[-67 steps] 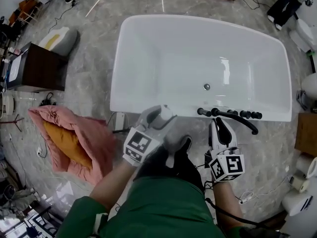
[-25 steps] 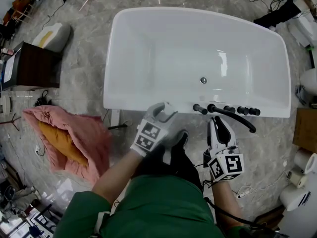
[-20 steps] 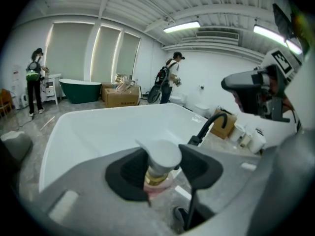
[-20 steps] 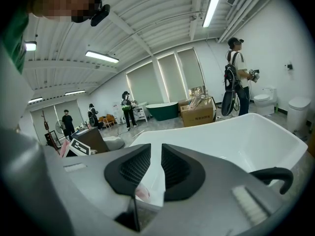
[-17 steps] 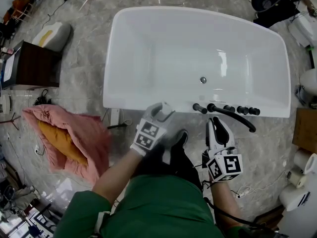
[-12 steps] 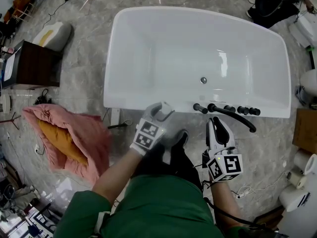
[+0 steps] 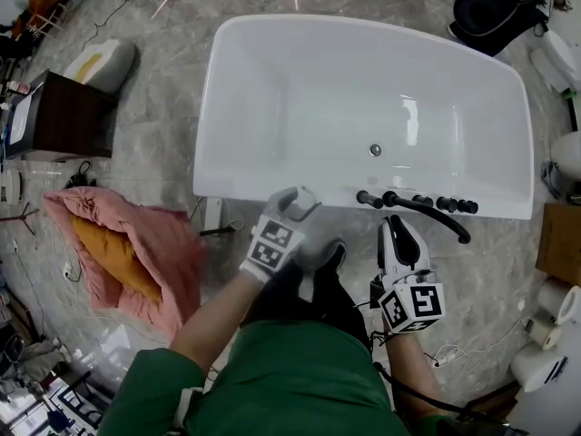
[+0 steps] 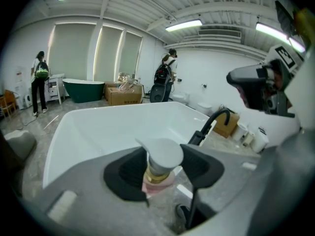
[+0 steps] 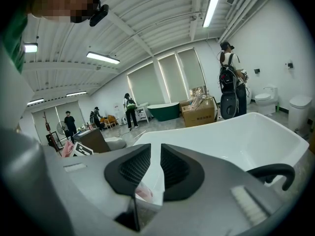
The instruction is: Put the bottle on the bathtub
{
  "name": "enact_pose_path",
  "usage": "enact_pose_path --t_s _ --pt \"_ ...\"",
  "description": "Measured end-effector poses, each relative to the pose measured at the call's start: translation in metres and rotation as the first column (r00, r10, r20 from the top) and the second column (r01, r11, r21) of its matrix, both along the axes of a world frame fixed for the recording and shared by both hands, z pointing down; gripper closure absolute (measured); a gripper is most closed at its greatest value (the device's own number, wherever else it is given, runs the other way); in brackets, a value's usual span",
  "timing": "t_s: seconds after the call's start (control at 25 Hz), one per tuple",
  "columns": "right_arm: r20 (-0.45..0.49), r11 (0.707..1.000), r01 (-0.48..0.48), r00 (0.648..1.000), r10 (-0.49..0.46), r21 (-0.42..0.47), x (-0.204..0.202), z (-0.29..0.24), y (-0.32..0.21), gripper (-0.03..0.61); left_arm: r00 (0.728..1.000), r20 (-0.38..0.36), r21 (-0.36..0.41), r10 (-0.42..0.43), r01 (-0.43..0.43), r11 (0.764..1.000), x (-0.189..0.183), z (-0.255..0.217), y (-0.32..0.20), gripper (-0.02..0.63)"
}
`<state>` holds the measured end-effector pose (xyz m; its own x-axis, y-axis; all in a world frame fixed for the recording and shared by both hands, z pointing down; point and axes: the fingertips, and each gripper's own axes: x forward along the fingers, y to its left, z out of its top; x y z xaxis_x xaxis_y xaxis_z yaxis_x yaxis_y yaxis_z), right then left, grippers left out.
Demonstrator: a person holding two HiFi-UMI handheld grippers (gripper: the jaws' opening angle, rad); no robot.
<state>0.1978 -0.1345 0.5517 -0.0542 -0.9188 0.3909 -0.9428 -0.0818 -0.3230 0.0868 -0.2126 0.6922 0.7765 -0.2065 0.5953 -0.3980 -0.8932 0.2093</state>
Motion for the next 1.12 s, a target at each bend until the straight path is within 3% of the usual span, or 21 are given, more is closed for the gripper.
enact_pose_path --t_s 0.32,0.76,0.96,1.12 --pt "-0.006 1.0 -0.001 1.0 0.001 0.013 -0.005 -0.006 0.009 0.52 1.0 0.005 0.006 -0.013 0.013 1.0 -0.009 -0.004 0.006 0.356" --pt "-0.051 0.999 0.005 0.999 -0.003 0.052 -0.007 -0.032 0.009 0.518 0.998 -0.027 0.066 -0.061 0.063 0.996 -0.048 -0.047 0.009 0.367" --pt "-0.096 0.996 0.013 0.995 -0.004 0.085 -0.01 -0.055 0.005 0.517 0.989 -0.06 0.105 -0.134 0.139 0.985 -0.073 -0.085 0.003 0.379" --pt "-0.11 0.995 0.018 0.994 -0.007 0.098 -0.009 -0.066 0.003 0.483 0.974 -0.103 0.086 -0.203 0.212 0.974 -0.081 -0.116 -0.005 0.396"
